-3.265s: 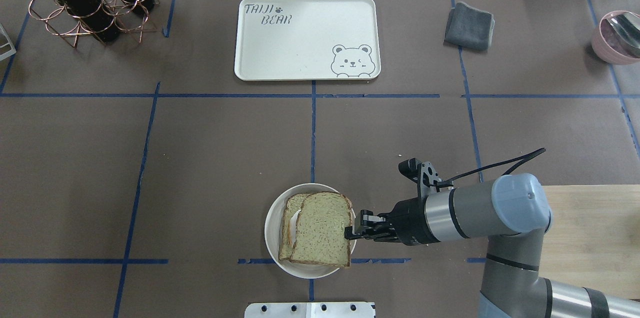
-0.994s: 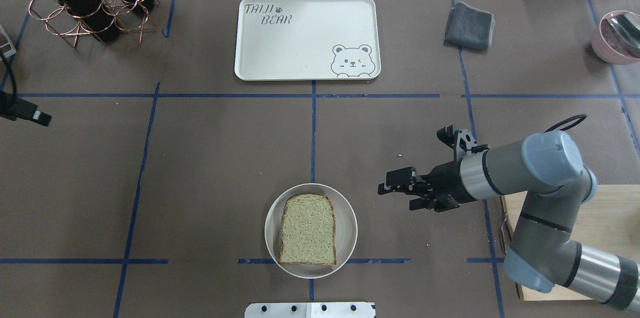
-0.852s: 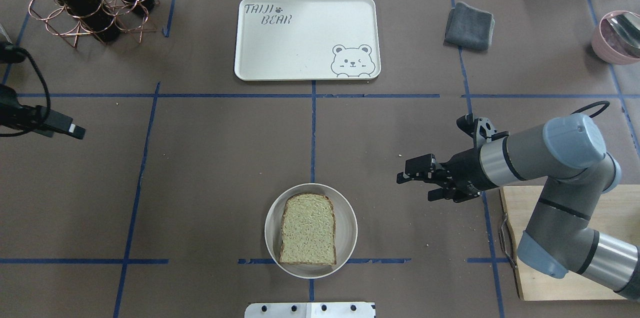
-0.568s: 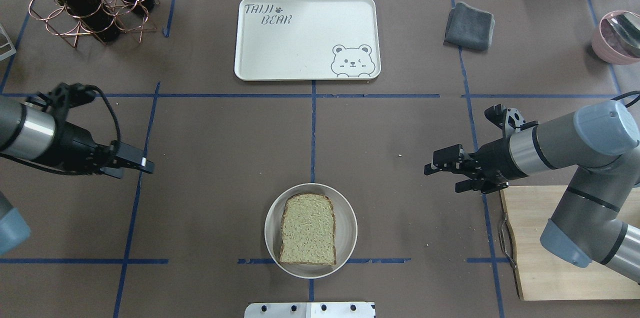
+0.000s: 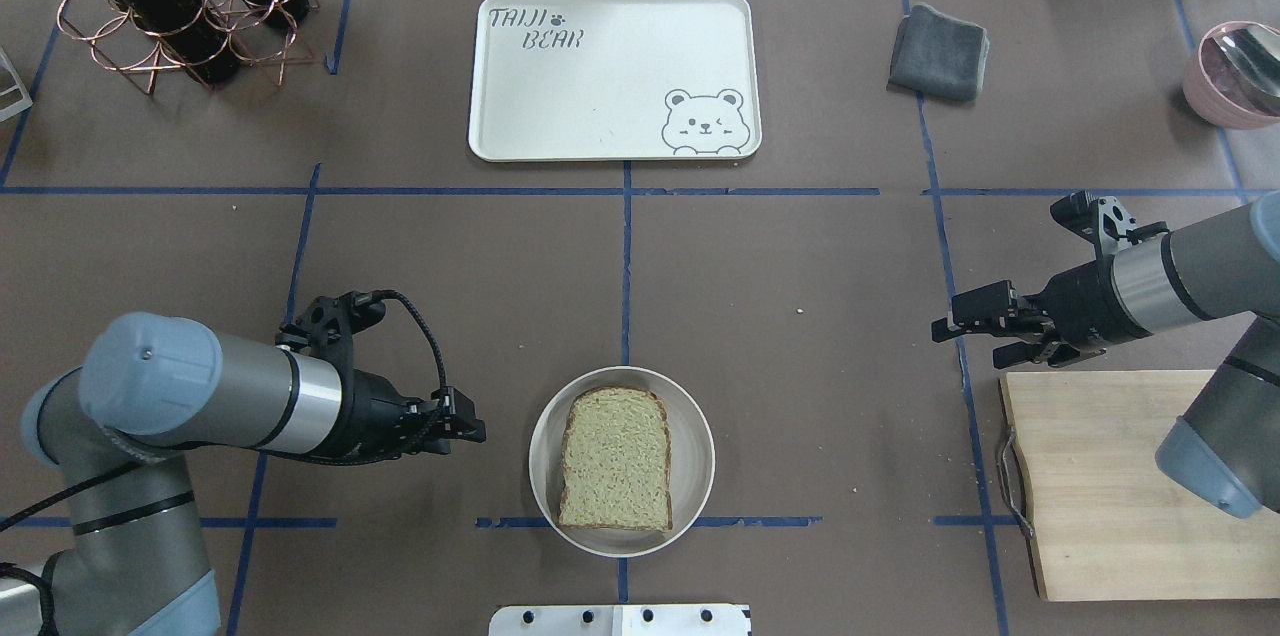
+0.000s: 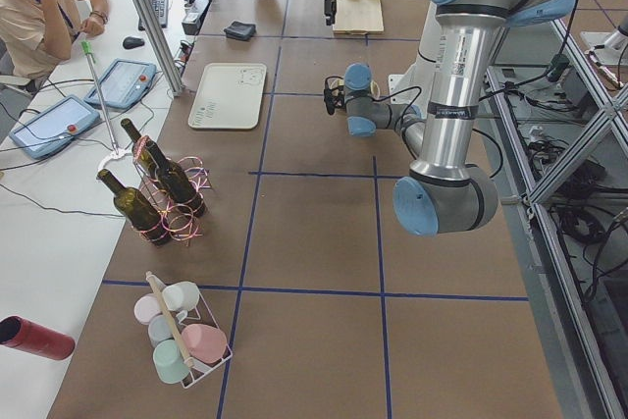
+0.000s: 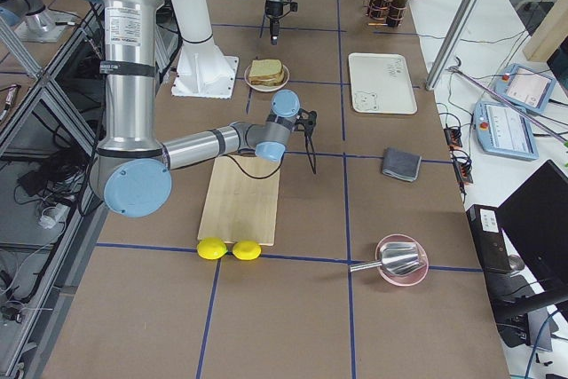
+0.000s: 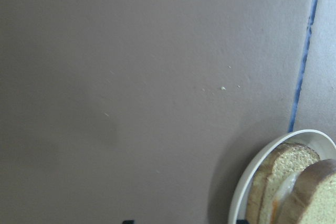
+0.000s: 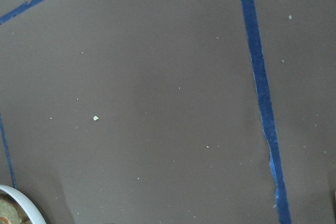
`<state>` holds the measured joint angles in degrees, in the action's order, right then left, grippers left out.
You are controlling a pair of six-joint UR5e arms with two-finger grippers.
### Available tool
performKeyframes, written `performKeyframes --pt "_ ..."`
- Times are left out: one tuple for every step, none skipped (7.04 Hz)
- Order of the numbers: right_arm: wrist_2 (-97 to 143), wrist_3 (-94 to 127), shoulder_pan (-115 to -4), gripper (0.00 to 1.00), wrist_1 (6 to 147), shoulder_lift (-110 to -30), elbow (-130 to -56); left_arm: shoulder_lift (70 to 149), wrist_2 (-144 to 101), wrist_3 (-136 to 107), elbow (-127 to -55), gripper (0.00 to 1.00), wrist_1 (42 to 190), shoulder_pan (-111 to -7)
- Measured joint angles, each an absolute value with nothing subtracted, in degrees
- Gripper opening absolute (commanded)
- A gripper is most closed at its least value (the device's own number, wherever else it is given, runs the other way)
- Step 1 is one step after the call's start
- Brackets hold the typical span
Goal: Make sandwich and place on tray
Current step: 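Grasp the rim of the white plate with the left gripper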
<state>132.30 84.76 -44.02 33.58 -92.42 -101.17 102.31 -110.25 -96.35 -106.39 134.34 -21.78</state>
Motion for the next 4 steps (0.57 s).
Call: performKeyframes --pt "132.40 84.50 -44.19 1.00 33.57 -92.50 -101.14 104.19 -108.36 -97.64 -104.95 0.46 133.96 -20.63" --pt "132.44 84.42 -44.15 1.00 33.58 -92.53 -101.07 105.12 -107.25 -98.17 -104.23 0.46 133.73 -19.57" --pt "132.45 84.37 -44.07 1.00 33.57 -92.55 -101.03 105.67 -106.68 -98.37 -103.95 0.46 133.49 -18.58" --pt "132.45 84.34 -44.00 1.00 33.57 -92.55 -100.97 106.18 -106.36 -98.50 -103.78 0.45 133.12 -17.69"
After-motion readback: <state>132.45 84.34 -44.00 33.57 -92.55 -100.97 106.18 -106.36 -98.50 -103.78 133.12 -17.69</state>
